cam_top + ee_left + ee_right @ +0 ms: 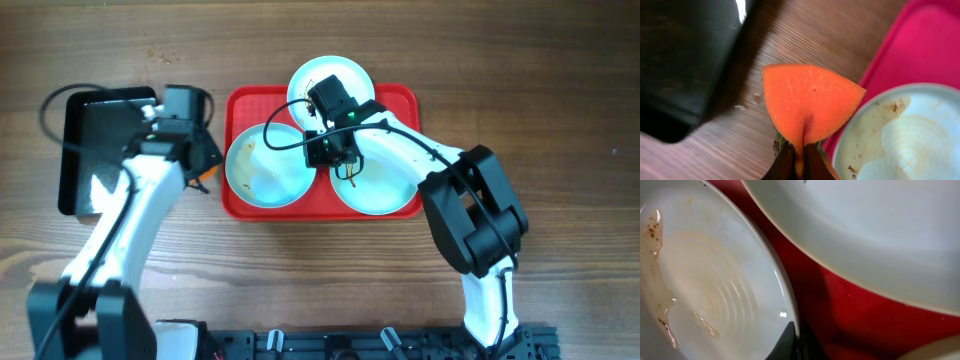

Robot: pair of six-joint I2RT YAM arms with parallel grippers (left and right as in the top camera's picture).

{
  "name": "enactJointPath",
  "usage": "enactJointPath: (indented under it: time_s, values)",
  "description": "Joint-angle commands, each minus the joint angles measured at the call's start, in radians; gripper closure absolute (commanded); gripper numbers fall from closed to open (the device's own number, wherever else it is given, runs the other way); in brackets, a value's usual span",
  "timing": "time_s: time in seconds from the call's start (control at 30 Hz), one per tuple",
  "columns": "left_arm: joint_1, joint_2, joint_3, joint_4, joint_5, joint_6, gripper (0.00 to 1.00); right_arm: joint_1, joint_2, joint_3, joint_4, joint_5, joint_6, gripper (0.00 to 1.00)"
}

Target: Clean dirty plates on tray and stack at the side

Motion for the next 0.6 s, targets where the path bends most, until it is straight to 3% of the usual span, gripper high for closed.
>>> enactJointPath:
  time_s: [0.0,0.37,0.57]
  values:
    - [0.046,-0.101,-0.005,-0.027,0.008,-0.027,0.96,-0.003,-0.097,0.011,-0.021,0.001,-0.037,0.96]
    - [0.063,-0.146,-0.005,-0.054,0.12,-0.027,0.96,-0.003,-0.351,0.011,-0.097,0.322,-0.194,0.96]
    - [0.063,-0.146,-0.005,-0.068,0.12,-0.028,0.96,-0.002,-0.363,0.01,-0.102,0.423,-0.281,0.96]
